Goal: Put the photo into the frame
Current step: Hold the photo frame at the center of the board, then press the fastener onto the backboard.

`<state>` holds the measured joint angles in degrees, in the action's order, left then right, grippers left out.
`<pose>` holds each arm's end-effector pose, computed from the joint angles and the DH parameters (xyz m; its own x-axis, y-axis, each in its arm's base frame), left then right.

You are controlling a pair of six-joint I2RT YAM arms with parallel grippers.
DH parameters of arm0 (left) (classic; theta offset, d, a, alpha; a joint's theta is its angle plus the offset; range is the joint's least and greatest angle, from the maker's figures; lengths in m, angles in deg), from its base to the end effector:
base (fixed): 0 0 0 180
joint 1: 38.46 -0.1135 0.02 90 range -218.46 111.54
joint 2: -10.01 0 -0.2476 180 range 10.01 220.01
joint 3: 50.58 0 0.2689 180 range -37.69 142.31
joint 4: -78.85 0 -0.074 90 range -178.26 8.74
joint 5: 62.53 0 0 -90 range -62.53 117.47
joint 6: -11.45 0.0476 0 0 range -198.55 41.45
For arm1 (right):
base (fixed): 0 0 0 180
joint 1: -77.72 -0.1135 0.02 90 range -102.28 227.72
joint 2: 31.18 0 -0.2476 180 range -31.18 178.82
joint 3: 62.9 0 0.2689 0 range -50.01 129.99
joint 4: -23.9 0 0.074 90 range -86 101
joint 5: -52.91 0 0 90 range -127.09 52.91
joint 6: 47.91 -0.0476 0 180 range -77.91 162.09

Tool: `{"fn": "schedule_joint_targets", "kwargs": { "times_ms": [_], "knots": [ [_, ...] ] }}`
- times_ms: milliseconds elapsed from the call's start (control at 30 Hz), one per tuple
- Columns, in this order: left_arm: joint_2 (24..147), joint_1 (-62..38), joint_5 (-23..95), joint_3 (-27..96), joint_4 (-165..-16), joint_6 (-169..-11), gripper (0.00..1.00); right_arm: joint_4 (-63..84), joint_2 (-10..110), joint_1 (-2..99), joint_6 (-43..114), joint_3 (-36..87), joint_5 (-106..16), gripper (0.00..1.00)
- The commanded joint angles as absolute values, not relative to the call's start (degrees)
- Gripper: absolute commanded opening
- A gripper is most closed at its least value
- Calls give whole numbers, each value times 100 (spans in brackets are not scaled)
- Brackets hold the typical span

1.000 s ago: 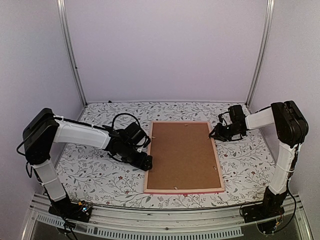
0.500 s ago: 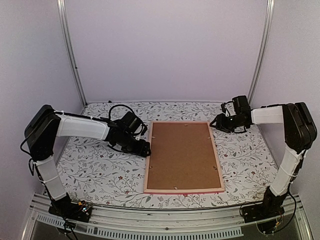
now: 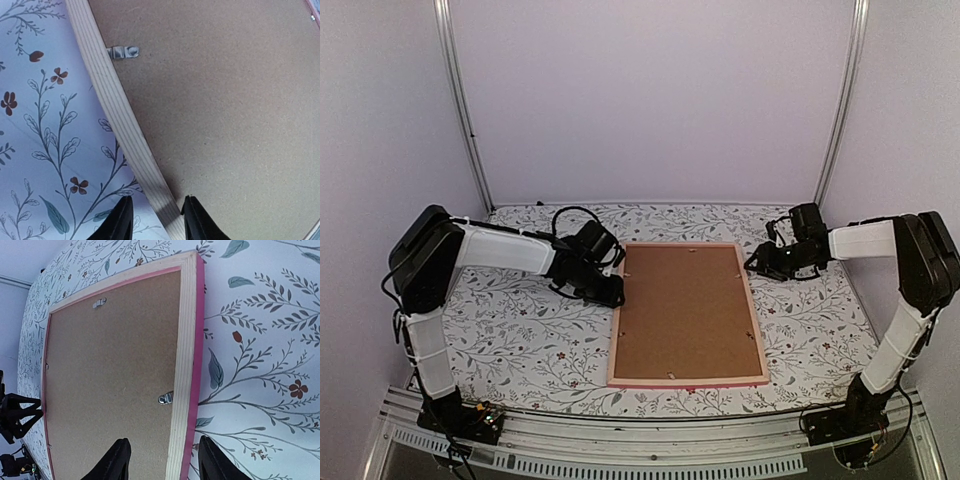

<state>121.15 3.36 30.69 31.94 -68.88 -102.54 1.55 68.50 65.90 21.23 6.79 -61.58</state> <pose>0.2996 -0.2717 0.1095 -0.8738 0.2371 -0.4245 0.3621 0.9000 -0.2426 0.3544 0.0943 0.1303 -0.8787 0.1472 -0.4541 -0.1299 0.8416 0.5242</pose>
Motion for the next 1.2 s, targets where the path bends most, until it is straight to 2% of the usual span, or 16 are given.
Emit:
{"fn": "schedule_joint_targets", "kwargs": {
  "times_ms": [0, 467, 967, 1167],
  "knots": [
    [12256, 327, 2969, 3204, -6984, -10281, 36, 60, 6492, 6573, 2153, 350, -6211, 49],
    [12285, 408, 2786, 2997, -7260, -10504, 27, -418, 5426, 6085, 1940, -606, -5824, 53],
    [12298, 399, 2546, 3072, -7196, -10517, 26, -1311, 4807, 5388, 1467, -1194, -5559, 57],
    [12387, 399, 2546, 3223, -7109, -10458, 26, -1399, 4589, 5198, 1314, -1406, -5563, 55]
  ]
}}
